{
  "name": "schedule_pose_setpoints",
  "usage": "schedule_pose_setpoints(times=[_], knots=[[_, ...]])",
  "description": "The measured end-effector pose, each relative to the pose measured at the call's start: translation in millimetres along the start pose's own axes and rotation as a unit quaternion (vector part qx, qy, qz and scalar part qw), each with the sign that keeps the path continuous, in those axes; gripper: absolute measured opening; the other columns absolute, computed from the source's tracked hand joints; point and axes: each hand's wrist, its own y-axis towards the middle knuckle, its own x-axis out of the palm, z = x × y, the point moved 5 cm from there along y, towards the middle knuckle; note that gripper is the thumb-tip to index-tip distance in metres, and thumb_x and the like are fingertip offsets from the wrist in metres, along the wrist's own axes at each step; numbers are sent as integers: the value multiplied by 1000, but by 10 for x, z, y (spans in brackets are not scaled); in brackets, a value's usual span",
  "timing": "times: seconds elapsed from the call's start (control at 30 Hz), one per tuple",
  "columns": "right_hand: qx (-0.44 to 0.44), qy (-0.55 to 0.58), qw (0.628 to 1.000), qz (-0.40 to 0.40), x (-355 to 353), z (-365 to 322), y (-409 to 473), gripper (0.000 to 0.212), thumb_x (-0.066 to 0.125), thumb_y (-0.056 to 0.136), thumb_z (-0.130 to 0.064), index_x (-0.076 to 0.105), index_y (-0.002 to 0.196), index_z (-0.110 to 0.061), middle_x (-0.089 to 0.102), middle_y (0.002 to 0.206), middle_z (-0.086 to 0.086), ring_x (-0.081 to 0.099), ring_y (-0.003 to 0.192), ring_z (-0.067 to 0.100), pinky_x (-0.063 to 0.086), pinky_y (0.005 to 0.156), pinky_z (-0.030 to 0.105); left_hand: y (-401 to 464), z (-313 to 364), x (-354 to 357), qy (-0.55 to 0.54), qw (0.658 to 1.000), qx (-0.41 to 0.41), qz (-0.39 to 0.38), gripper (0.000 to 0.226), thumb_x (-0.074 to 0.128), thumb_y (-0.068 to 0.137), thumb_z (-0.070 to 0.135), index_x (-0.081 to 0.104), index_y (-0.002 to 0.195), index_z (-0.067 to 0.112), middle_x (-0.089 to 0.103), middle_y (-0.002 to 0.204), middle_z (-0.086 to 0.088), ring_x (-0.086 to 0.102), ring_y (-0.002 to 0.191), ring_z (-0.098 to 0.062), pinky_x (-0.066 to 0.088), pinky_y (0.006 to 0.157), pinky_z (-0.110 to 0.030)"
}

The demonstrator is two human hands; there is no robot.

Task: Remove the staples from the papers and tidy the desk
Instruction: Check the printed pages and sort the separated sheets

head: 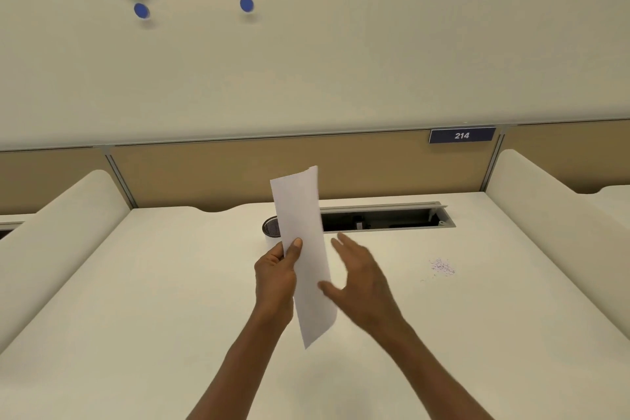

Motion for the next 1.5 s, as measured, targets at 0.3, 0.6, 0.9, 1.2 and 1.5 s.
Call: schedule_pose_setpoints(times=[0.3,0.6,0.9,1.2,1.5], knots=[[-22,-118,990,75,346,-180,-213,85,86,67,-32,48,133,7,61,128,21,64,113,30,57,88,38,-84,13,247,-70,996,-26,45,5,67,94,25,70,92,22,73,101,1,67,99,-29,56,94,-46],[-9,-198,971,135,155,-370,-48,55,85,70,-24,66,117,-3,74,105,11,74,80,17,59,60,25,-230,155,382,-50,998,34,16,13,69,95,24,77,85,25,79,83,5,75,89,-21,60,88,-39],[56,-85,989,111,-1,-393,35,22,60,85,-27,62,102,-14,64,75,-3,64,57,18,54,44,32,-71,-93,-166,41,992,72,91,46,50,102,45,49,145,29,53,136,19,52,128,-6,41,97,-25],[231,224,947,-9,509,-90,125,15,42,93,-10,57,95,-6,66,93,4,52,82,23,53,79,41,222,-496,-1221,122,982,-36,142,17,55,102,23,72,98,22,73,110,-2,67,94,-17,50,78,-31],[342,263,893,-131,1479,48,-128,18,49,88,-11,63,99,-16,70,92,3,69,84,22,60,74,43,409,-679,-2092,200,960,-33,192,29,67,95,18,67,124,18,75,94,-4,68,97,-26,42,83,-33]])
